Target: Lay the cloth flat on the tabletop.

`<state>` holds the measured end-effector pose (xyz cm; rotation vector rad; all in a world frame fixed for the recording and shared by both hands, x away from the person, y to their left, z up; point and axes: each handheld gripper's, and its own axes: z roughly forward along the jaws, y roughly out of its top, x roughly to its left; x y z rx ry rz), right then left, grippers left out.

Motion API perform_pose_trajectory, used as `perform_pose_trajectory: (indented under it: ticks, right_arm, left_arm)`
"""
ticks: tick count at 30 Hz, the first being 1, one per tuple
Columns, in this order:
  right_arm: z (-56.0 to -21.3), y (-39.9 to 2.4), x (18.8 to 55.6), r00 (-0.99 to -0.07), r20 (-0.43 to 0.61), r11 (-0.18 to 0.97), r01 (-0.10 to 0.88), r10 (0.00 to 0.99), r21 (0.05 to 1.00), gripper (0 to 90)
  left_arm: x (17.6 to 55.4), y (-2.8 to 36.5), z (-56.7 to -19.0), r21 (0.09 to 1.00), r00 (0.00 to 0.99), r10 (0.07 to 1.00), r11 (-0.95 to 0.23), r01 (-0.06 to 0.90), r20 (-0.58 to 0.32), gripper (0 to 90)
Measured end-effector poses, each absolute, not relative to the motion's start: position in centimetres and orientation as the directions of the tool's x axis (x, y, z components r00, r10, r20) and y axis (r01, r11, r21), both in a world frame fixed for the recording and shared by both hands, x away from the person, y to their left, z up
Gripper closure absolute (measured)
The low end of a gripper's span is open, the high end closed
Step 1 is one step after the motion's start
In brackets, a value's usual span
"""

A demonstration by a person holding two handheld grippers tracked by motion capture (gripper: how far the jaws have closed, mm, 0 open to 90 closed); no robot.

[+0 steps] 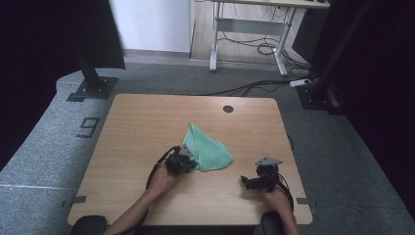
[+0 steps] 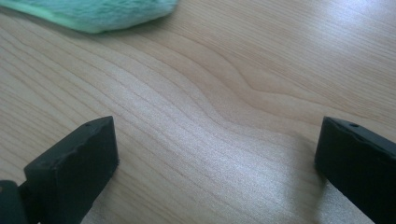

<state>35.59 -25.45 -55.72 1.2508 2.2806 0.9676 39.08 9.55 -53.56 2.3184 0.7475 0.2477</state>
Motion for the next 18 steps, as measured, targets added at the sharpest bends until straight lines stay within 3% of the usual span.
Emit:
perform_pose_trajectory:
  ticks: [7,13,18]
  right_arm:
    - [-55.7,-25.4,35.4,-0.551,0.013,0.376,0.587,0.835,0.717,0.2]
    - [-55.2,-25.3,35.3,-0.583,0.045,0.381,0.585,0.811,0.716,13.3]
    - [-55.0,-25.0,35.4,-0.588,0.061,0.381,0.595,0.806,0.708,13.4]
  left_arm:
    - [37.2,11.5,-53.8,0.678,0.806,0.590,-0.575,0.458,-0.045,84.6]
    - [35.8,12.9,-54.2,0.706,0.795,0.603,-0.534,0.466,-0.069,84.5]
    - [35.4,13.7,-54.5,0.721,0.791,0.604,-0.507,0.472,-0.093,84.3]
